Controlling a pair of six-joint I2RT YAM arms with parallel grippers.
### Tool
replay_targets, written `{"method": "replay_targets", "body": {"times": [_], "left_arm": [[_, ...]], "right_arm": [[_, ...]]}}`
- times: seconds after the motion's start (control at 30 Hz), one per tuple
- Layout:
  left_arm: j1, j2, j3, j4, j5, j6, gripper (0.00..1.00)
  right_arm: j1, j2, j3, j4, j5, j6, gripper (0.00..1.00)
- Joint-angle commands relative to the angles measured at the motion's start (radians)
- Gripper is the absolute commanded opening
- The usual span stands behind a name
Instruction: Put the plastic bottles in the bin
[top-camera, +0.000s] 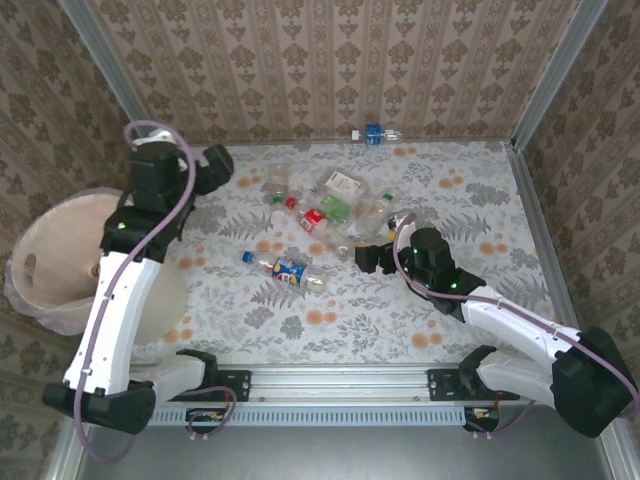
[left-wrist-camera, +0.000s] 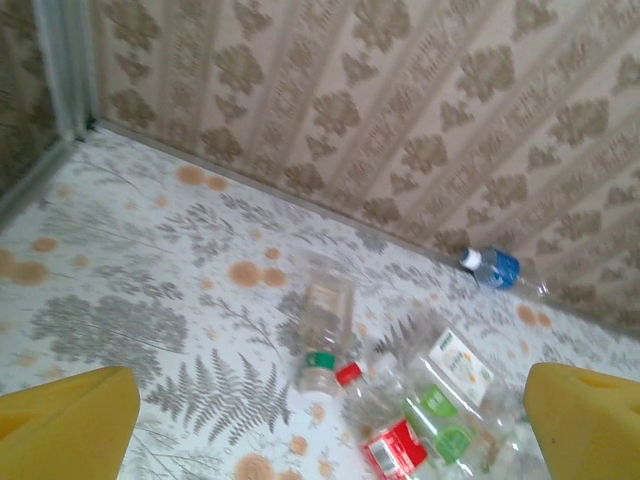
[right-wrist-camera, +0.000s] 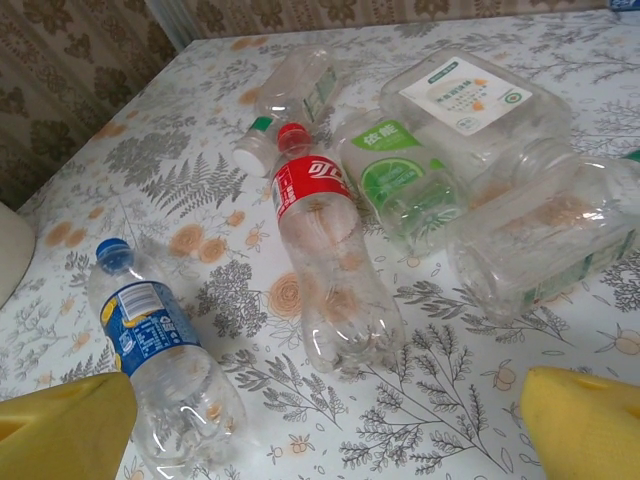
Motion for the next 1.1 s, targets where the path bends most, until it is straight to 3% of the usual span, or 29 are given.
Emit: {"method": "replay_targets", "body": {"times": [0.0, 0.1, 0.27, 0.47, 0.87, 0.97, 1.07], "left_arm": [[-0.1, 0.029, -0.043, 0.066, -0.12, -0.068, 1.0], [-0.189, 0.072, -0.057, 0.071, -0.172, -0.114, 1.0], [-0.263, 0.138, -0.104, 0.057, -0.217, -0.253, 1.0], [-0.286, 0.189, -0.127, -0.068, -0.217, -0.4, 1.0], [-0.287, 0.187, -0.398, 0.02, -0.044, -0.716, 1.0], [-0.292, 0.216, -0.415, -0.035, -0.048, -0.796, 1.0], [-0.291, 0.246, -0.457, 0.011, -0.014, -0.857, 1.0]], "right_arm": [[0.004, -0.046, -0.027, -0.012, 0.051, 0.023, 1.0], [0.003, -0.07, -0.045, -0.012, 0.072, 0.022, 1.0], [0.003, -0.102, -0.074, -0.012, 0.119, 0.032, 1.0], [0.002, -0.126, -0.101, -0.01, 0.141, 0.042, 1.0], [0.0, -0.148, -0.115, -0.019, 0.152, 0.041, 1.0], [0.0, -0.153, -0.101, -0.053, 0.113, 0.034, 1.0], [0.001, -0.154, -0.091, -0.067, 0.046, 0.012, 1.0]]}}
